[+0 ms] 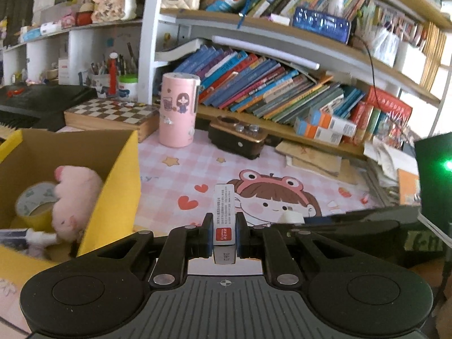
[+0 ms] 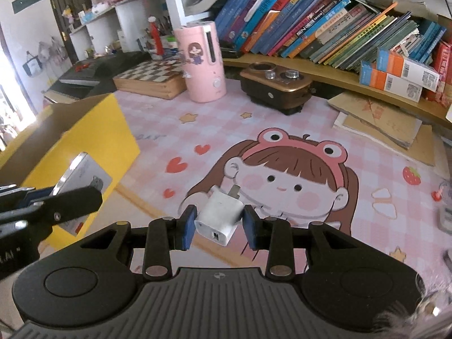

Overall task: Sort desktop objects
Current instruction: 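Lift and carry the small box and plug adapter toward the yellow box with both grippers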

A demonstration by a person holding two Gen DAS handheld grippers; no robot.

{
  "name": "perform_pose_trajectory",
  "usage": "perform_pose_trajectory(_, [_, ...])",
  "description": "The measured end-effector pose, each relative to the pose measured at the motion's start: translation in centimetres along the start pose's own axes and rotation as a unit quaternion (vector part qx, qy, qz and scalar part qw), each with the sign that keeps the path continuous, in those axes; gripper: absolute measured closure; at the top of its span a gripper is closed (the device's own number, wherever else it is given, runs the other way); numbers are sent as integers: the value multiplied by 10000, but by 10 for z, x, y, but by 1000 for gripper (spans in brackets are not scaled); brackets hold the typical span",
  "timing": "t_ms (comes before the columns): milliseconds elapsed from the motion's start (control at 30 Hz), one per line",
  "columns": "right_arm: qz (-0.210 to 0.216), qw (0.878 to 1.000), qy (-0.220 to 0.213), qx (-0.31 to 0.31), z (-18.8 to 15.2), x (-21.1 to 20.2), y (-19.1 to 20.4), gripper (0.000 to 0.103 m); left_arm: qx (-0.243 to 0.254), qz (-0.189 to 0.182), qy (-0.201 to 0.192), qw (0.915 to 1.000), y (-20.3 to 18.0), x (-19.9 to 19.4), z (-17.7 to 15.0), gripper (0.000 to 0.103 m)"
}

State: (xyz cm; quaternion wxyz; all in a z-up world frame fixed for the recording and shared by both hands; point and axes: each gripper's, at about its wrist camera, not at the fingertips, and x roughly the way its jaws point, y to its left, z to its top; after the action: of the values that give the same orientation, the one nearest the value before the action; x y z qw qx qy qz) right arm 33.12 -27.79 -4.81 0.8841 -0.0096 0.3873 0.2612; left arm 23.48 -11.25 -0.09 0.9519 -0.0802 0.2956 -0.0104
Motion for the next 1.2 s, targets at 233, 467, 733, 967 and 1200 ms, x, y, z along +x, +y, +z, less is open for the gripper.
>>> perform_pose_trajectory(233, [154, 9998, 132, 26, -27, -39, 32, 70, -242, -14, 106, 9996, 20, -36, -24, 90])
perform_pose_trajectory(467, [-46, 9994, 262, 243, -47, -48, 60, 70, -280, -205, 141, 9993, 41, -54, -37, 90])
perform_pose_trajectory(733, [-245, 9991, 163, 297, -61, -61, 102, 70, -174, -505, 102, 9985, 68, -82, -46, 90])
perform_pose_trajectory(967, [-301, 9992, 144, 215, -74, -68, 148, 70, -203, -540, 10, 9983, 97, -111, -56, 90])
perform_pose_trajectory(1200, [-291, 9993, 136, 210, -90, -73, 188, 70, -198, -539, -18, 9983, 124, -139, -67, 90])
